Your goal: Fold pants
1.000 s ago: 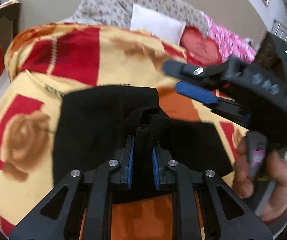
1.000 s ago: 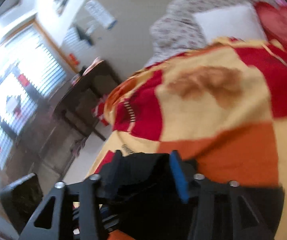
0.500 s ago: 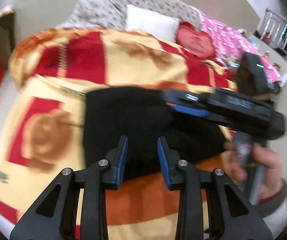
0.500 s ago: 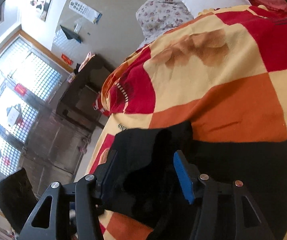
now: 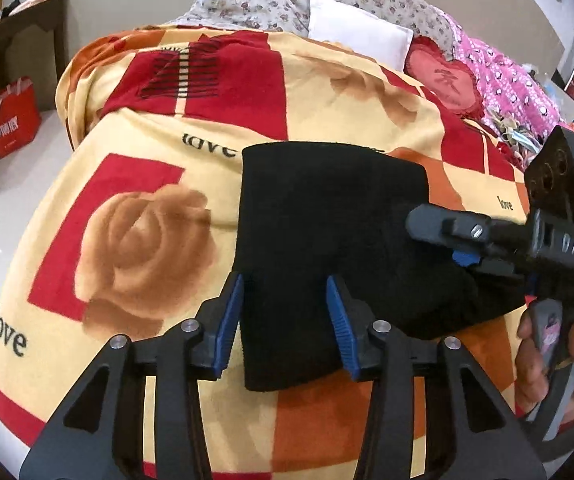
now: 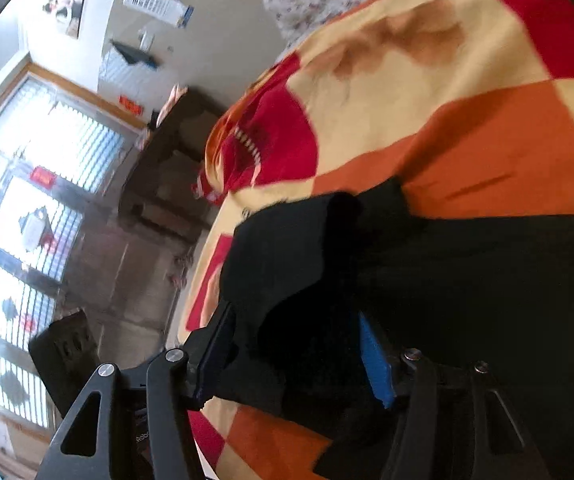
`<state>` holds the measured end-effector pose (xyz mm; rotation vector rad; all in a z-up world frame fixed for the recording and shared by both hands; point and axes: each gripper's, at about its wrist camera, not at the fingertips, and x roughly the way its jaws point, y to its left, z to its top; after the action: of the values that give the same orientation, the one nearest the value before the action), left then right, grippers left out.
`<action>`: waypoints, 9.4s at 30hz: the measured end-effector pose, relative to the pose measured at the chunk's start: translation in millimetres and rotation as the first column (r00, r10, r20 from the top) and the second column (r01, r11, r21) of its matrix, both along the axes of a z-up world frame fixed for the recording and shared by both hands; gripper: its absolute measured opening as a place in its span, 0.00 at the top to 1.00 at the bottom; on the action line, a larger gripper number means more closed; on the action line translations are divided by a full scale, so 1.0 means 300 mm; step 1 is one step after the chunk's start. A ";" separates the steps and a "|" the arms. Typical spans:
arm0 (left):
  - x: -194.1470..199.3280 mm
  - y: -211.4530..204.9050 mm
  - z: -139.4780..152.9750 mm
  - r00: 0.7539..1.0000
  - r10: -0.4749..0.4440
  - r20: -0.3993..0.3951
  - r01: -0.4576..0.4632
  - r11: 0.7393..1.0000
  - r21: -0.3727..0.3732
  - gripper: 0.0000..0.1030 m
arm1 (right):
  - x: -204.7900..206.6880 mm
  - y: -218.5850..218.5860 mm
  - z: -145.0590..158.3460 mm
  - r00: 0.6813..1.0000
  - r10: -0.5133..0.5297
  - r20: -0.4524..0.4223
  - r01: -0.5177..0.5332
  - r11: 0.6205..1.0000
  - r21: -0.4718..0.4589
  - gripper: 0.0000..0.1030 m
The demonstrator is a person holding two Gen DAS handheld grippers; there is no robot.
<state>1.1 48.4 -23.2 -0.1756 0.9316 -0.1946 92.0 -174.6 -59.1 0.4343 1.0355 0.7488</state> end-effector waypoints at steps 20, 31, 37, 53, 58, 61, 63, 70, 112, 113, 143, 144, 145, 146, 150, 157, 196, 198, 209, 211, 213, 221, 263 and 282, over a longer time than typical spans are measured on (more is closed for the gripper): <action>-0.033 -0.034 0.168 0.996 -0.028 0.088 0.031 0.999 -0.026 0.53 | -0.123 -0.116 0.194 0.963 -0.021 0.267 0.011 0.999 0.038 0.89; 0.048 -0.234 0.092 0.991 -0.137 0.015 0.136 0.989 0.050 0.53 | -0.162 -0.456 0.144 0.952 -0.211 0.221 0.226 0.973 -0.045 0.89; 0.069 -0.317 0.054 0.986 -0.167 -0.005 0.166 0.981 0.096 0.53 | -0.125 -0.480 0.073 0.951 -0.233 0.201 0.270 0.946 -0.179 0.88; 0.172 -0.359 0.066 0.995 -0.102 0.013 0.099 0.984 0.146 0.53 | -0.076 -0.383 0.107 0.935 -0.206 0.289 0.289 0.915 -0.282 0.71; 0.199 -0.364 0.045 0.996 -0.085 0.008 0.083 0.986 0.146 0.42 | -0.026 -0.367 0.079 0.931 -0.199 0.307 0.293 0.907 -0.301 0.70; 0.217 -0.361 0.033 0.997 -0.073 -0.001 0.073 0.989 0.129 0.38 | -0.002 -0.362 0.072 0.933 -0.193 0.303 0.286 0.909 -0.304 0.70; 0.222 -0.361 0.030 0.998 -0.069 0.002 0.068 0.990 0.126 0.37 | 0.002 -0.359 0.074 0.935 -0.186 0.302 0.281 0.908 -0.311 0.70; 0.220 -0.362 0.036 0.997 -0.072 0.007 0.070 0.987 0.144 0.37 | -0.044 -0.376 0.119 0.938 -0.209 0.278 0.290 0.911 -0.295 0.70; 0.062 -0.351 0.035 0.999 -0.048 -0.017 0.050 0.991 0.121 0.37 | -0.285 -0.357 0.126 0.937 -0.143 0.318 0.263 0.889 -0.374 0.65; 0.059 -0.351 0.037 0.999 -0.049 -0.018 0.051 0.992 0.117 0.37 | -0.289 -0.365 0.133 0.936 -0.150 0.319 0.268 0.891 -0.367 0.65; 0.022 -0.386 -0.002 0.996 -0.083 -0.025 0.086 0.991 0.108 0.24 | -0.280 -0.389 0.090 0.932 -0.097 0.349 0.278 0.810 -0.517 0.68; 0.023 -0.386 -0.002 0.996 -0.083 -0.024 0.085 0.990 0.109 0.24 | -0.276 -0.400 0.087 0.933 -0.112 0.341 0.280 0.821 -0.497 0.68; 0.022 -0.387 -0.003 0.996 -0.083 -0.024 0.086 0.990 0.111 0.24 | -0.273 -0.408 0.086 0.935 -0.126 0.331 0.282 0.831 -0.480 0.68; 0.023 -0.387 -0.002 0.996 -0.085 -0.024 0.087 0.990 0.112 0.24 | -0.268 -0.420 0.088 0.938 -0.141 0.316 0.281 0.843 -0.458 0.68; 0.029 -0.367 0.005 0.995 -0.089 -0.041 0.092 0.993 0.078 0.24 | -0.258 -0.477 0.110 0.939 -0.201 0.280 0.291 0.897 -0.333 0.61; 0.035 -0.358 0.008 0.995 -0.083 -0.057 0.086 0.995 0.055 0.24 | -0.249 -0.460 0.104 0.944 -0.210 0.256 0.286 0.905 -0.313 0.54; 0.176 -0.312 -0.038 0.982 -0.132 -0.132 0.116 0.986 -0.119 0.18 | -0.089 -0.468 0.002 0.968 -0.205 0.147 0.230 0.957 -0.177 0.34; 0.180 -0.313 -0.040 0.982 -0.131 -0.133 0.115 0.986 -0.122 0.18 | -0.087 -0.463 0.003 0.968 -0.201 0.154 0.228 0.955 -0.189 0.34; 0.182 -0.318 -0.039 0.986 -0.119 -0.119 0.107 0.988 -0.109 0.18 | -0.106 -0.451 0.016 0.959 -0.211 0.191 0.251 0.944 -0.214 0.40; 0.180 -0.320 -0.038 0.986 -0.118 -0.114 0.106 0.989 -0.103 0.18 | -0.109 -0.448 0.018 0.957 -0.212 0.196 0.253 0.943 -0.216 0.41; 0.179 -0.321 -0.037 0.987 -0.116 -0.110 0.106 0.990 -0.097 0.18 | -0.118 -0.444 0.024 0.955 -0.210 0.208 0.255 0.941 -0.220 0.44; 0.162 -0.322 -0.006 0.985 -0.156 -0.071 0.148 0.983 -0.109 0.34 | -0.137 -0.427 0.066 0.946 -0.210 0.247 0.264 0.942 -0.208 0.54; 0.295 -0.228 0.216 0.991 -0.127 0.031 0.129 0.990 -0.058 0.38 | 0.060 -0.245 0.279 0.929 -0.152 0.336 0.224 0.957 -0.184 0.64; 0.418 -0.224 0.102 0.993 -0.105 -0.055 0.102 0.994 -0.047 0.38 | 0.222 -0.263 0.114 0.965 -0.171 0.197 0.209 0.958 -0.194 0.64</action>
<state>126.5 -18.7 7.2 -0.1749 0.9952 -0.3075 158.5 -253.4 -24.9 0.2714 0.8795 0.4875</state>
